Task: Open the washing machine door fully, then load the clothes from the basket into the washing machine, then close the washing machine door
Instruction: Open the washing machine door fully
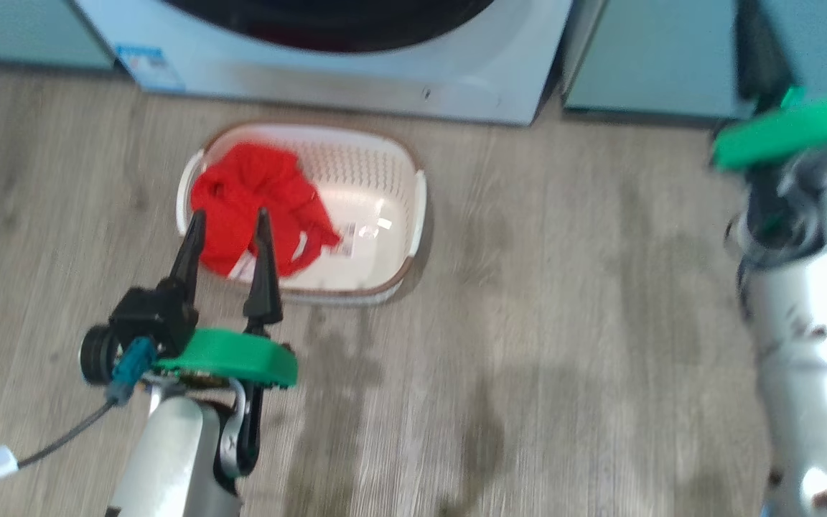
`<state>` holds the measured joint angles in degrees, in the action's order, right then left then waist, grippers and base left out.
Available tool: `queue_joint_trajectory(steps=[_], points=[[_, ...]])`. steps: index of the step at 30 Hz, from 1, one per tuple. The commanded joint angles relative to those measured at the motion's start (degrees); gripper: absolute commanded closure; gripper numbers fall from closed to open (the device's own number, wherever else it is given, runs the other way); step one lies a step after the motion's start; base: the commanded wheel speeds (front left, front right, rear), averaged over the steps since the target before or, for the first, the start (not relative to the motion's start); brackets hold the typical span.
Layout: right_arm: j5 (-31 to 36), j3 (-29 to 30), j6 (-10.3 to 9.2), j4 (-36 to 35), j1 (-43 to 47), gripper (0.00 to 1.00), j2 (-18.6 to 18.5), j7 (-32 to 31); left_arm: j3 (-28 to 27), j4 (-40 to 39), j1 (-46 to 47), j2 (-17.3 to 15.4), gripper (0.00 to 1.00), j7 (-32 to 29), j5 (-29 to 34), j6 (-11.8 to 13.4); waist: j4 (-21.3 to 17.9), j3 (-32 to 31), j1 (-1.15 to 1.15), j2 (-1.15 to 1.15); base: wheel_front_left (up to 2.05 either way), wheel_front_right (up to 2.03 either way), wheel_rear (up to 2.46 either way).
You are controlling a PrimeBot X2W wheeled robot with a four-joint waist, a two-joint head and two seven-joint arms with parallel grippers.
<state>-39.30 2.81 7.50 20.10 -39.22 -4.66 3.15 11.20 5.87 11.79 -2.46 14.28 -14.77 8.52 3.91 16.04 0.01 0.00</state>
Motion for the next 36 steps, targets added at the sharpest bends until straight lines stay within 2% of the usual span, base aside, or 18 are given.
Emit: queue_joint_trajectory(steps=[1, 7, 10, 14, 25, 36], points=[[-1.4, -0.9, -0.01, -1.1, -3.5, 1.0, -0.4, -1.5, -1.3, -2.1, 2.2, -0.4, 0.0, 0.7, -0.5, 0.3, 3.3, 4.9, -0.01, 0.0, 0.0, 0.0, 0.0], [-7.1, 0.8, -0.01, 4.7, -16.9, 1.0, -2.6, -8.5, 0.5, -2.3, 5.2, -0.4, 0.0, 0.7, -1.3, 0.5, 5.2, 9.1, -0.01, 0.0, 0.0, 0.0, 0.0], [-10.6, 3.5, -0.01, 9.7, -23.0, 1.0, -2.4, -11.8, 2.3, -1.4, 6.0, -0.4, 0.0, 0.7, -1.2, -0.2, 6.0, 10.6, -0.01, 0.0, 0.0, 0.0, 0.0], [-10.7, 3.8, -0.01, 13.8, -28.3, 1.0, -2.9, -14.3, 3.9, -1.1, 7.1, -0.4, 0.0, 0.7, -2.3, -0.5, 6.7, 12.1, -0.01, 0.0, 0.0, 0.0, 0.0], [-11.3, 6.1, -0.01, 27.6, -44.4, 1.0, -2.7, -20.0, 6.2, -2.6, 9.9, -0.4, 0.0, 0.7, -4.5, 1.3, 8.9, 16.4, -0.01, 0.0, 0.0, 0.0, 0.0], [-10.0, 6.6, -0.01, 38.4, -54.3, 1.0, -3.3, -21.7, 7.9, -3.3, 10.4, -0.4, 0.0, 0.7, -5.3, 2.2, 10.4, 18.5, -0.01, 0.0, 0.0, 0.0, 0.0]])
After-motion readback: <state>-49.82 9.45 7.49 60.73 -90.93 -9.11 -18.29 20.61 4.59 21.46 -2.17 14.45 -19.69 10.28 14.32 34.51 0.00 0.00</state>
